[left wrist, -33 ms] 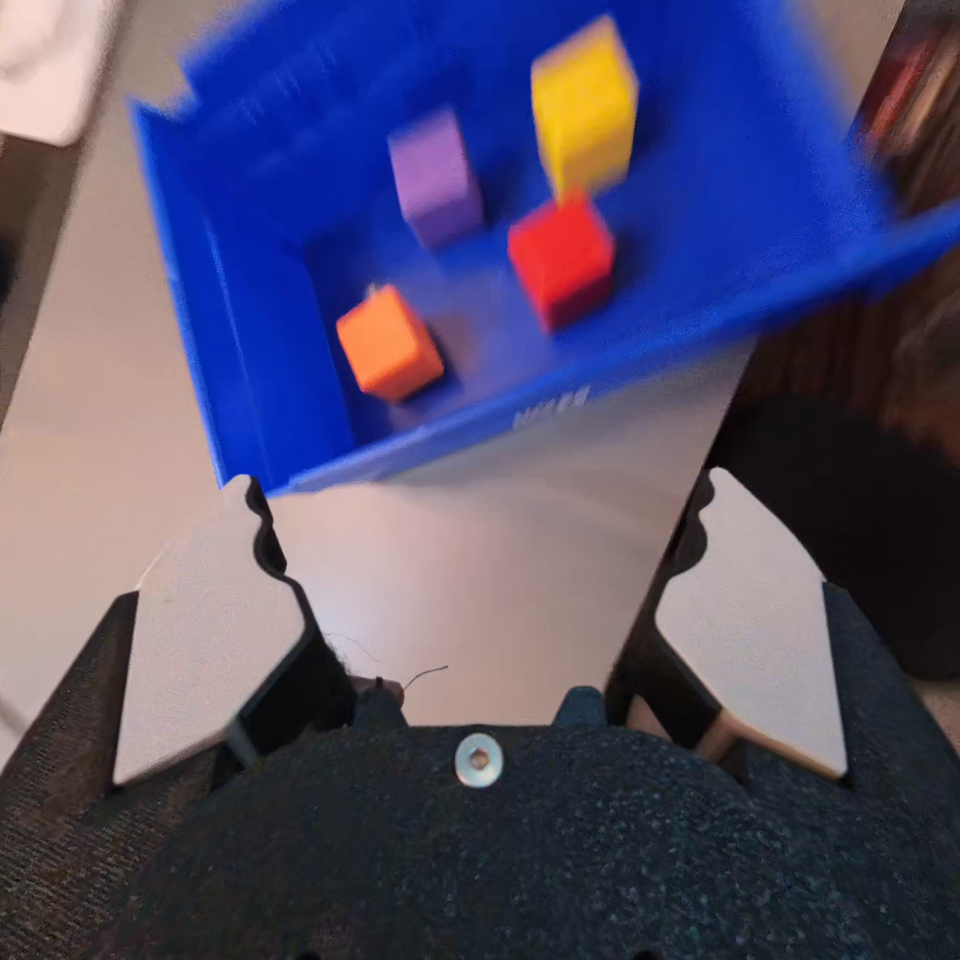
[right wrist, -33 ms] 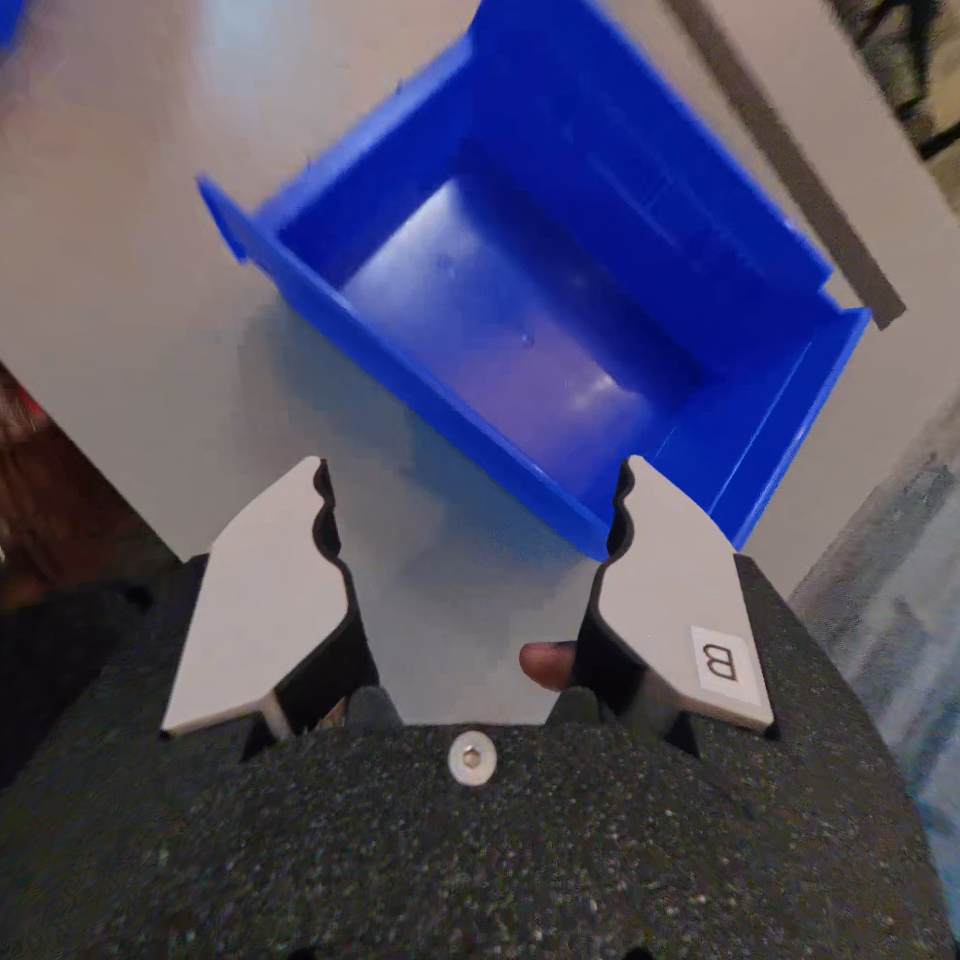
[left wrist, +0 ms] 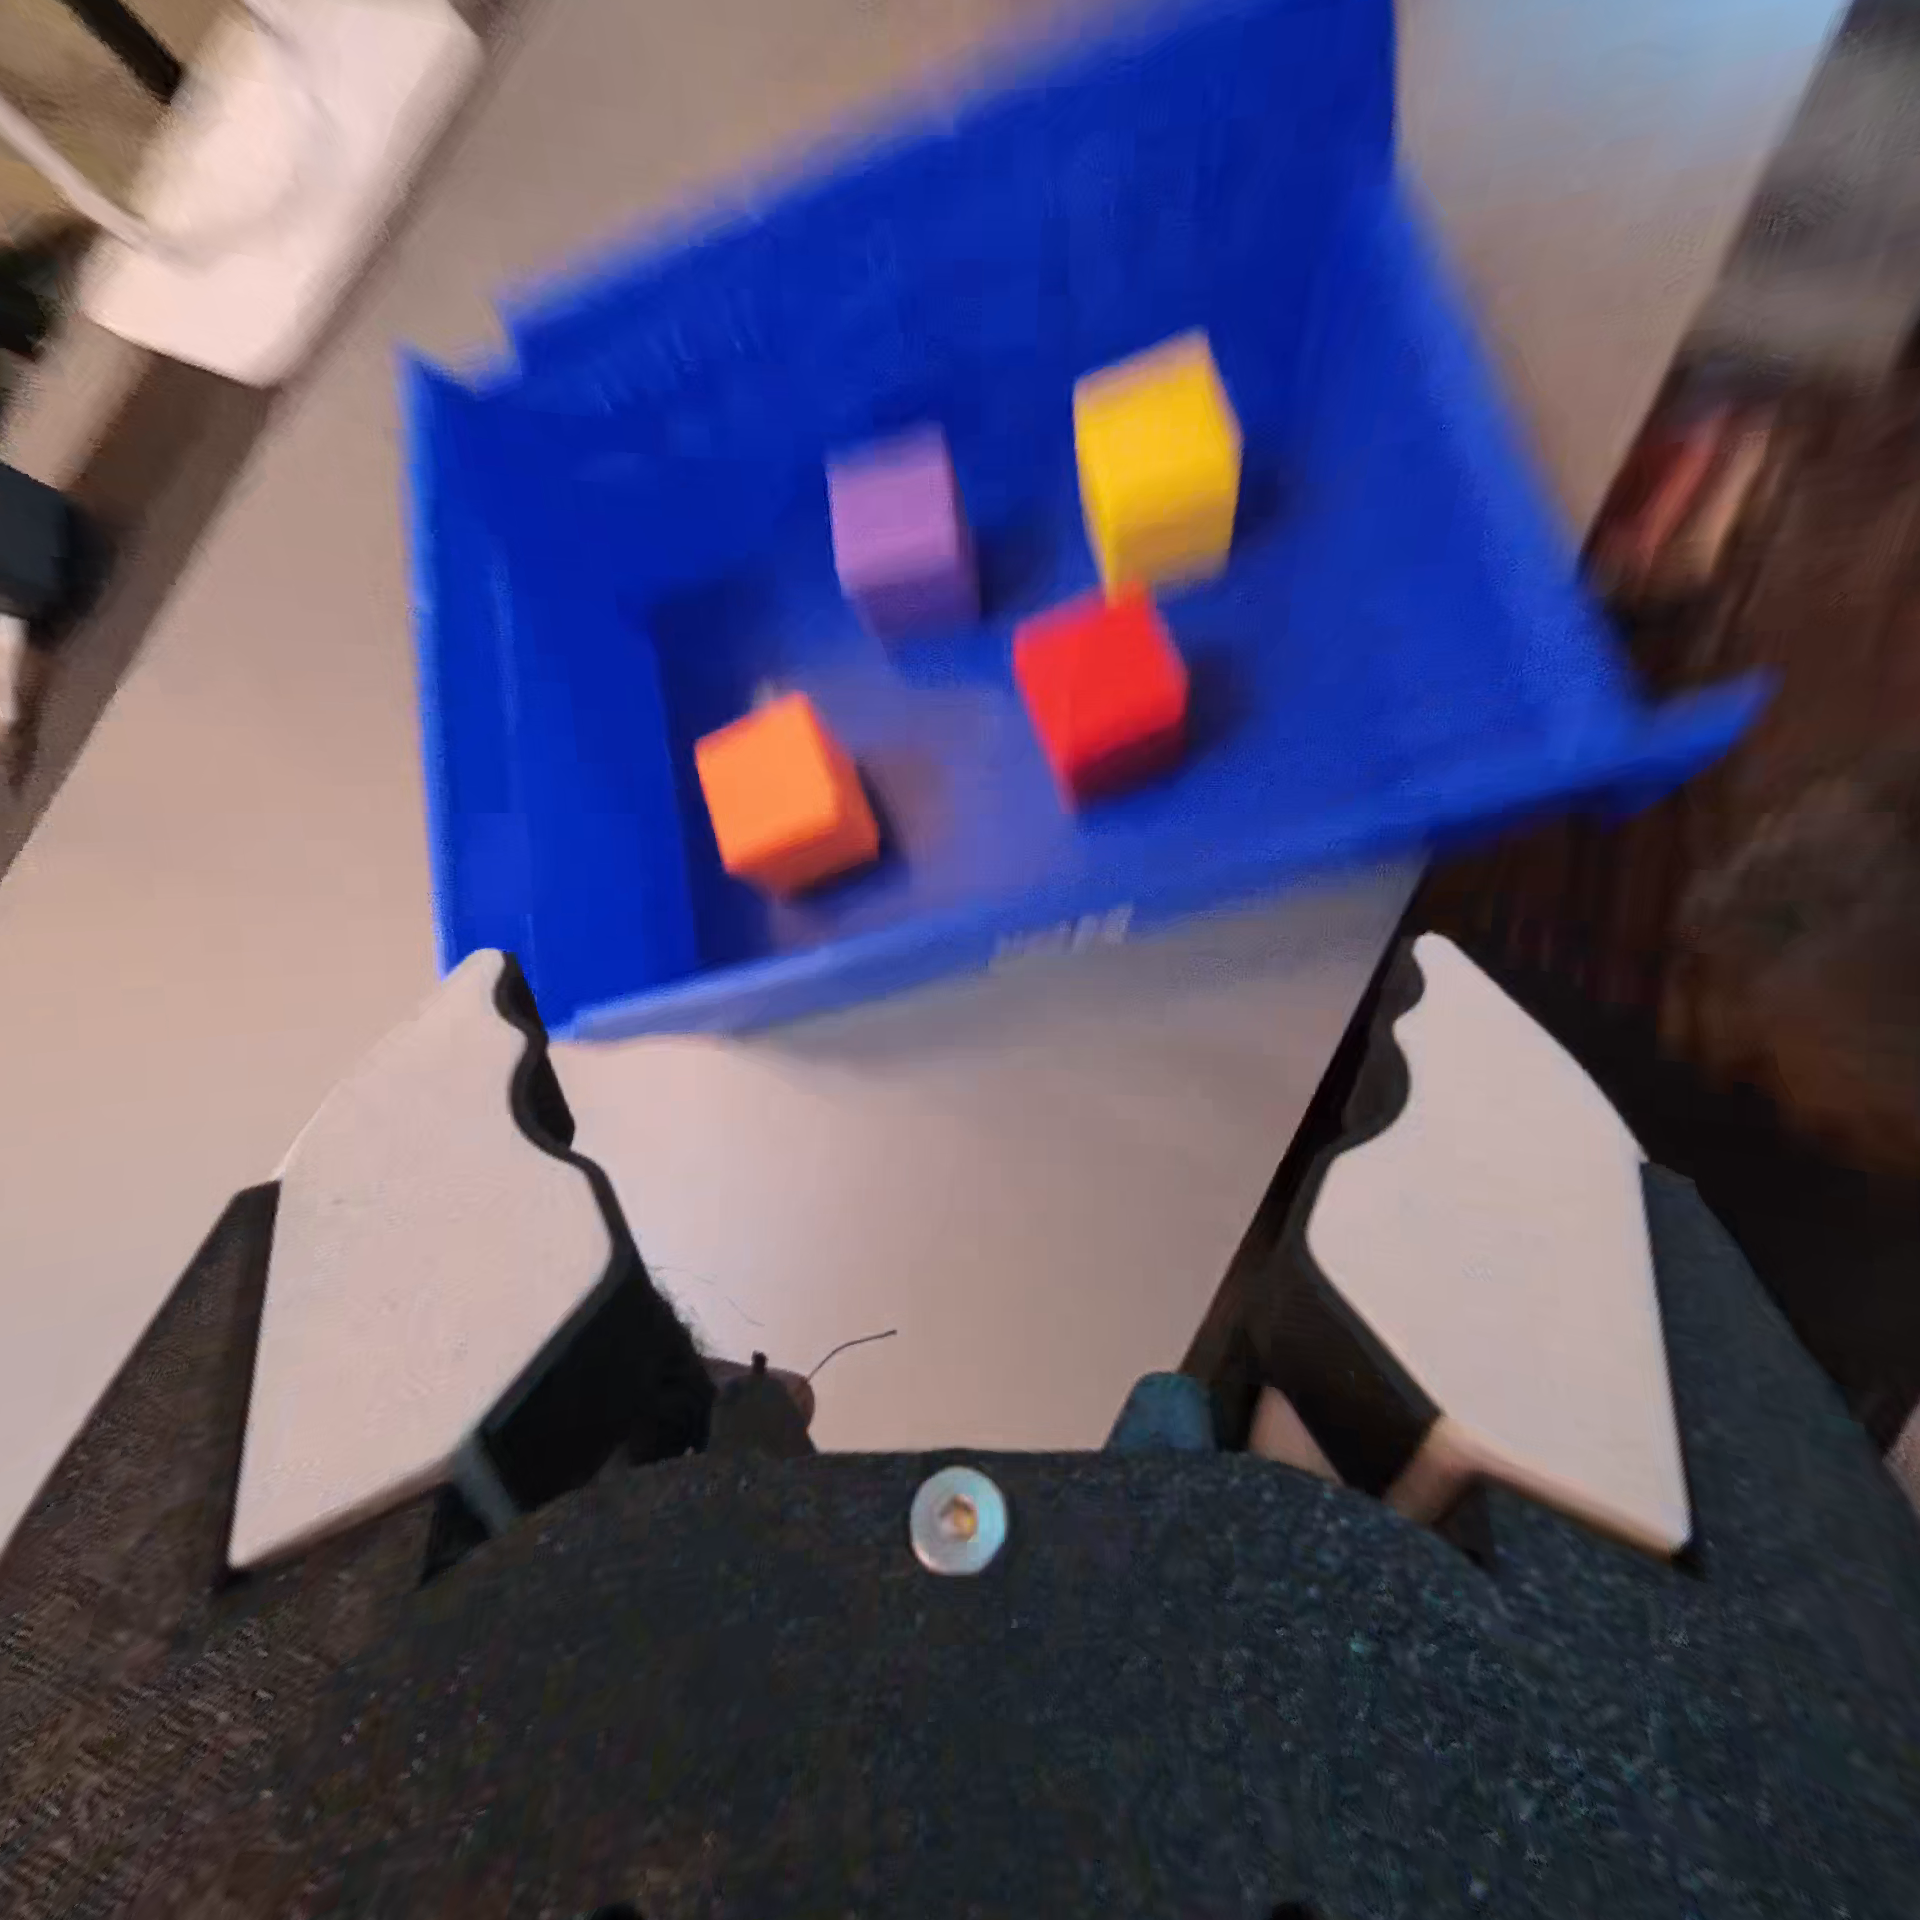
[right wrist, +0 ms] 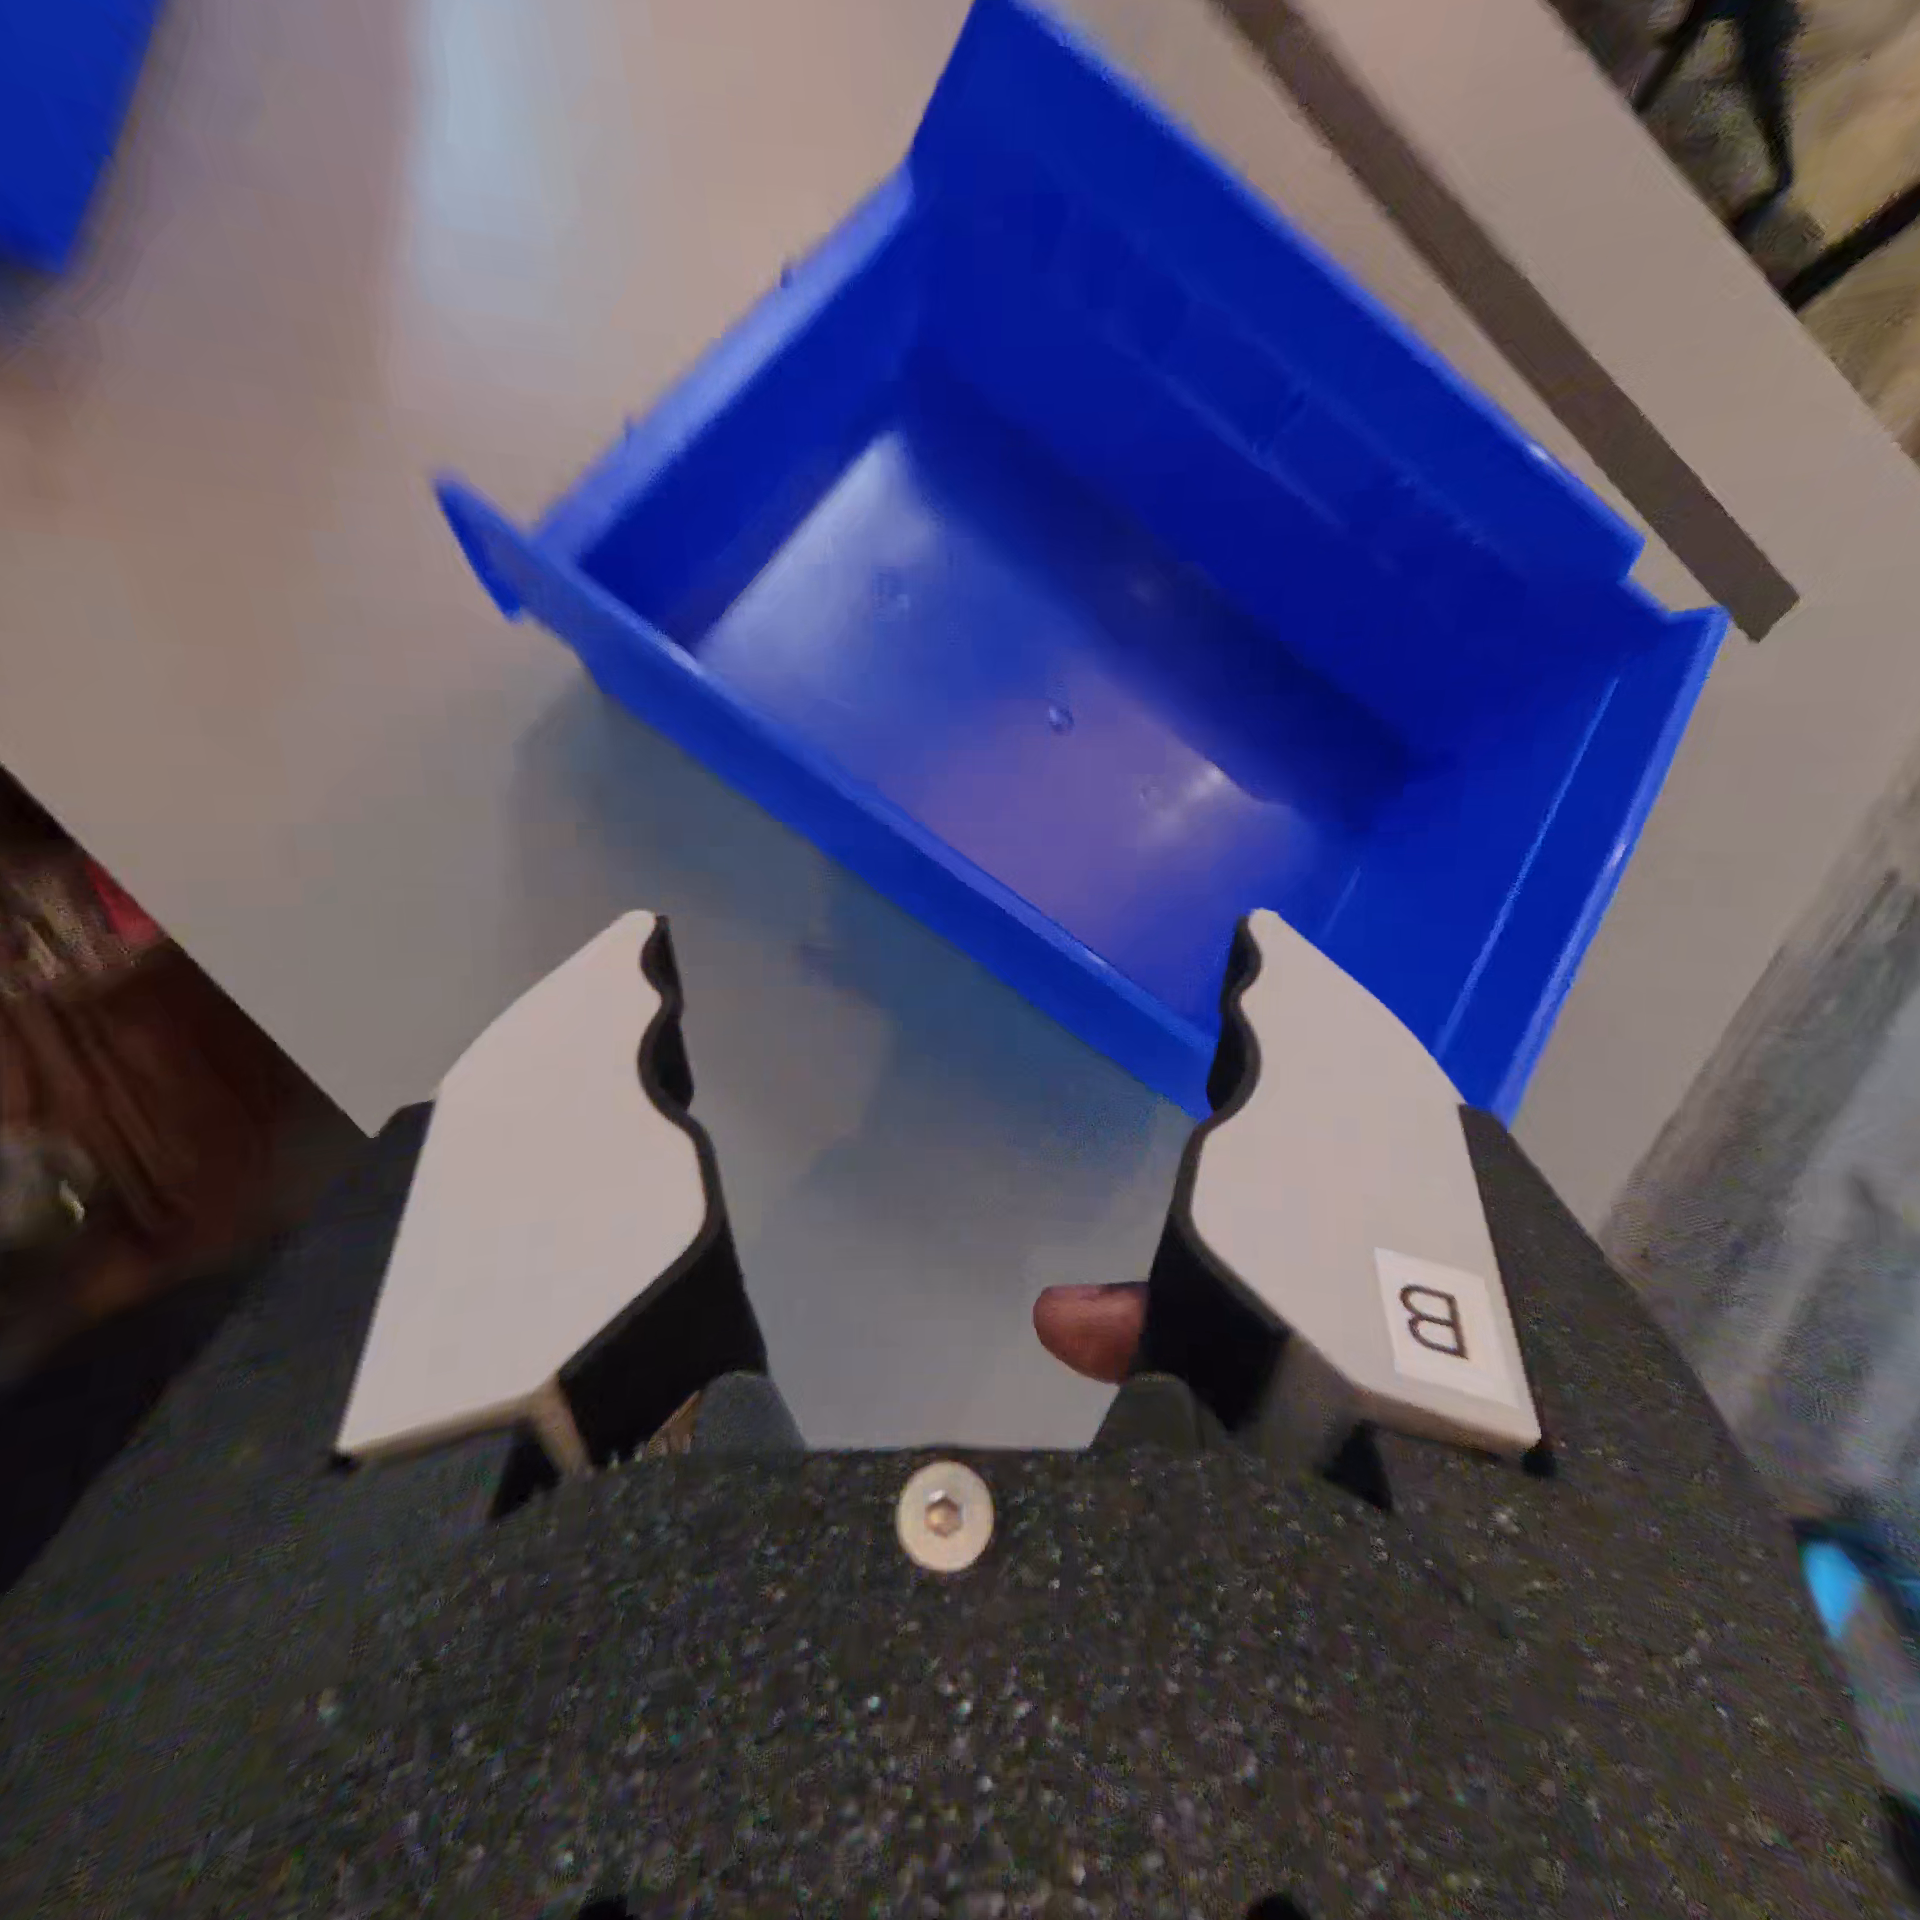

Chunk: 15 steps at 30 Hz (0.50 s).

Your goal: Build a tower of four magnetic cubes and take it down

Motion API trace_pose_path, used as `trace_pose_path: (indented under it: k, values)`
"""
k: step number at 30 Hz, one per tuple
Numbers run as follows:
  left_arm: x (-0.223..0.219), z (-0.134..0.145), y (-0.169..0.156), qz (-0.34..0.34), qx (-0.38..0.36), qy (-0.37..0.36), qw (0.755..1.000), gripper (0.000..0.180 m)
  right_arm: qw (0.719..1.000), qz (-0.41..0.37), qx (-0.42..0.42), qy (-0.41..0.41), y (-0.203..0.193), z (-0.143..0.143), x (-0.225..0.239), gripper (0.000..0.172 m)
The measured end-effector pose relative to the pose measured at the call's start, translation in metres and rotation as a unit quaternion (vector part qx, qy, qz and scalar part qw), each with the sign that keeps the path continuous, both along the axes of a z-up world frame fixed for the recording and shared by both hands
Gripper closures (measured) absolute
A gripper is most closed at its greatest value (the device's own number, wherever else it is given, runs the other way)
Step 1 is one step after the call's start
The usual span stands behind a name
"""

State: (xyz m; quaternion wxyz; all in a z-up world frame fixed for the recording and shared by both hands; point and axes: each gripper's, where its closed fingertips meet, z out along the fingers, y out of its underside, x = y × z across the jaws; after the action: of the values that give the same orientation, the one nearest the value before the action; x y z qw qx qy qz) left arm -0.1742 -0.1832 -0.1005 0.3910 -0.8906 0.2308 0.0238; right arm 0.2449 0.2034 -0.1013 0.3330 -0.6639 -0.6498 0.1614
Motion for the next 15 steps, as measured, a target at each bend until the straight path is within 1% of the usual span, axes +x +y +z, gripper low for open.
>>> trace_pose_path:
  k: [2, 3, 4, 5, 6, 7, 9, 11, 15]
  values:
    - [0.037, 0.042, 0.016, 0.067, 0.101, -0.086, 0.989, 0.054, 0.996, -0.062, -0.025, 0.053, -0.015, 0.01, -0.016, 0.078]
    - [0.057, 0.056, 0.022, 0.092, 0.131, -0.122, 0.98, 0.061, 0.993, -0.084, -0.035, 0.076, -0.023, 0.014, -0.025, 0.078]
    - [0.08, 0.065, 0.028, 0.099, 0.148, -0.147, 0.973, 0.065, 0.989, -0.093, -0.045, 0.101, -0.033, 0.019, -0.036, 0.078]
    - [0.105, 0.068, 0.034, 0.087, 0.153, -0.159, 0.971, 0.069, 0.986, -0.091, -0.056, 0.126, -0.043, 0.025, -0.049, 0.077]
    - [0.128, 0.065, 0.041, 0.075, 0.141, -0.158, 0.974, 0.069, 0.983, -0.087, -0.066, 0.149, -0.053, 0.03, -0.062, 0.077]
    - [0.146, 0.056, 0.048, 0.068, 0.117, -0.142, 0.981, 0.069, 0.98, -0.087, -0.072, 0.163, -0.058, 0.035, -0.075, 0.077]
    - [0.163, 0.027, 0.062, 0.076, 0.048, -0.081, 0.993, 0.067, 0.98, -0.102, -0.071, 0.158, -0.059, 0.037, -0.094, 0.076]
    - [0.168, 0.008, 0.079, 0.101, 0.019, -0.049, 0.993, 0.068, 0.982, -0.121, -0.073, 0.122, -0.057, 0.031, -0.109, 0.073]
    - [0.172, -0.036, 0.1, 0.135, -0.05, -0.045, 0.989, 0.074, 0.987, -0.142, -0.058, 0.038, -0.049, 0.012, -0.139, 0.068]
